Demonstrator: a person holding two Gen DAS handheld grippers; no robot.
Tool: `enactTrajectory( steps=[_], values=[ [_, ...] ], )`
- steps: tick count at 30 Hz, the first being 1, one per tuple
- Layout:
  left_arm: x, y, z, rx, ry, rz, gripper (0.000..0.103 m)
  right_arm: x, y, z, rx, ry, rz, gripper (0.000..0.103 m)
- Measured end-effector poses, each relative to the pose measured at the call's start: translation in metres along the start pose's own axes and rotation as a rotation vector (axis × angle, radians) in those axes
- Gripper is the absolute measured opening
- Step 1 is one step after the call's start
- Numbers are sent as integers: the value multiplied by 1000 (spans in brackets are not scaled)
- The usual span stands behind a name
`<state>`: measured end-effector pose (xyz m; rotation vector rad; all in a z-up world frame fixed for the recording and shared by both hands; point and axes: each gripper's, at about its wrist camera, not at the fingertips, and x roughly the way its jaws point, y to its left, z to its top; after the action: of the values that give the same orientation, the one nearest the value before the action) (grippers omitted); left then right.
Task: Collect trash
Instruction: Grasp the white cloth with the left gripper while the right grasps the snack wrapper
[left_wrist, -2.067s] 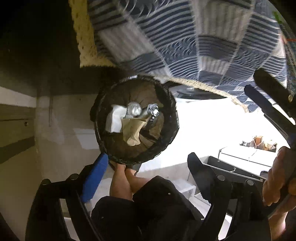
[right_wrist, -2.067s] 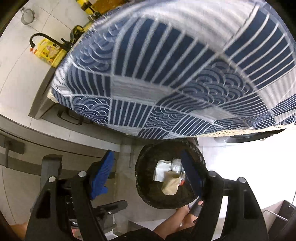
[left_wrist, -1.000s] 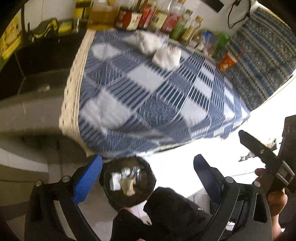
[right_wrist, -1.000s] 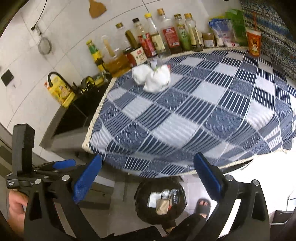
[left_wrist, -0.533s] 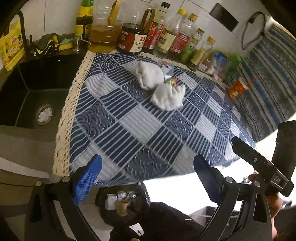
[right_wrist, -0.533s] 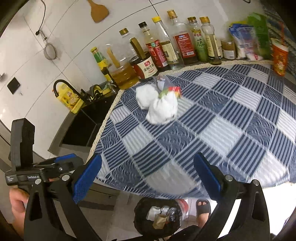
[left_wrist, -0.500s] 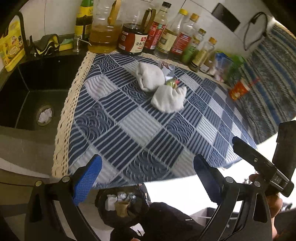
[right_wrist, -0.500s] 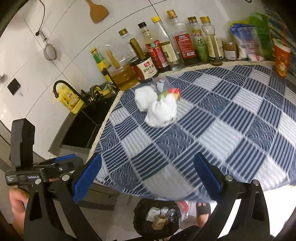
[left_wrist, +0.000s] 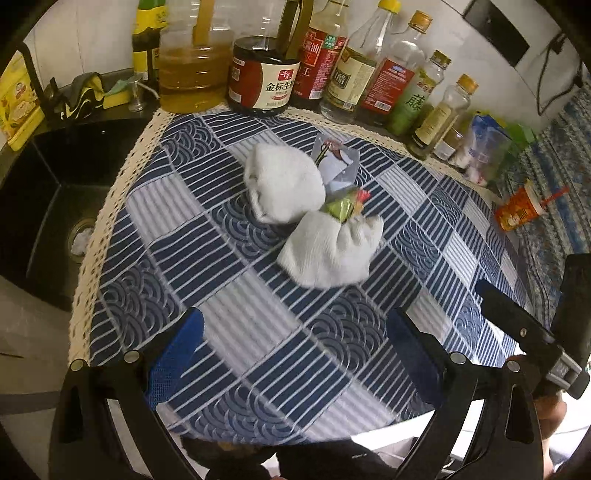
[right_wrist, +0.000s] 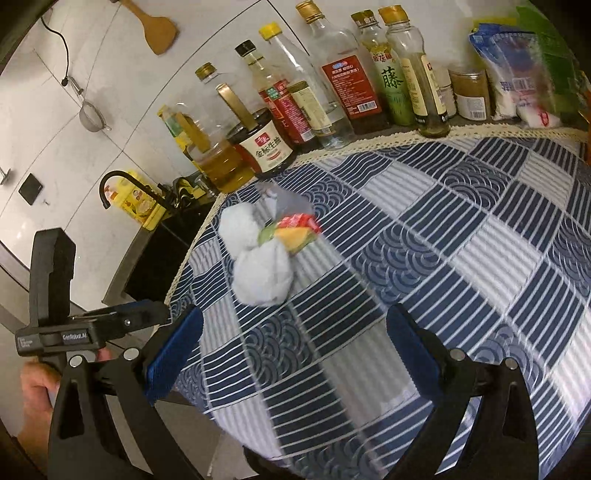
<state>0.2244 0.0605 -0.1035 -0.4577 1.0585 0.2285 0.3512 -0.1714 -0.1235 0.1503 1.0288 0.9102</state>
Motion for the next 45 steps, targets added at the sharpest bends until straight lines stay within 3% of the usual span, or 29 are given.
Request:
enactTrajectory(
  steps=[6, 11, 16, 17, 19, 20, 22, 31, 39, 45],
  values=[
    [27, -25, 20, 36, -10, 37, 96, 9, -21, 17, -13, 25, 41, 98],
    [54, -37, 32, 42, 7, 10, 96, 11, -38, 24, -7, 36, 52, 98],
    [79, -43, 40, 82, 19, 29, 95, 20, -54, 28, -6, 63, 59, 98],
    [83, -44, 41, 91, 20, 34, 93, 21, -55, 29, -9, 67, 59, 98],
    [88, -44, 42, 99, 28, 48, 72, 23, -58, 30, -12, 74, 65, 98],
    [92, -43, 42, 93, 36, 62, 72, 24, -59, 31, -14, 74, 68, 98],
    [94, -41, 41, 82, 44, 52, 60, 29, -60, 32, -15, 82, 71, 98],
    [80, -32, 36, 43, 26, 6, 38, 48, -50, 39, -56, 113, 79, 98],
    [50, -33, 25, 39, -6, -31, 37, 64, -28, 50, -145, 148, 96, 98],
    [33, -18, 3, -30, -20, -27, 37, 91, -5, 56, -248, 219, 104, 98]
  ],
)
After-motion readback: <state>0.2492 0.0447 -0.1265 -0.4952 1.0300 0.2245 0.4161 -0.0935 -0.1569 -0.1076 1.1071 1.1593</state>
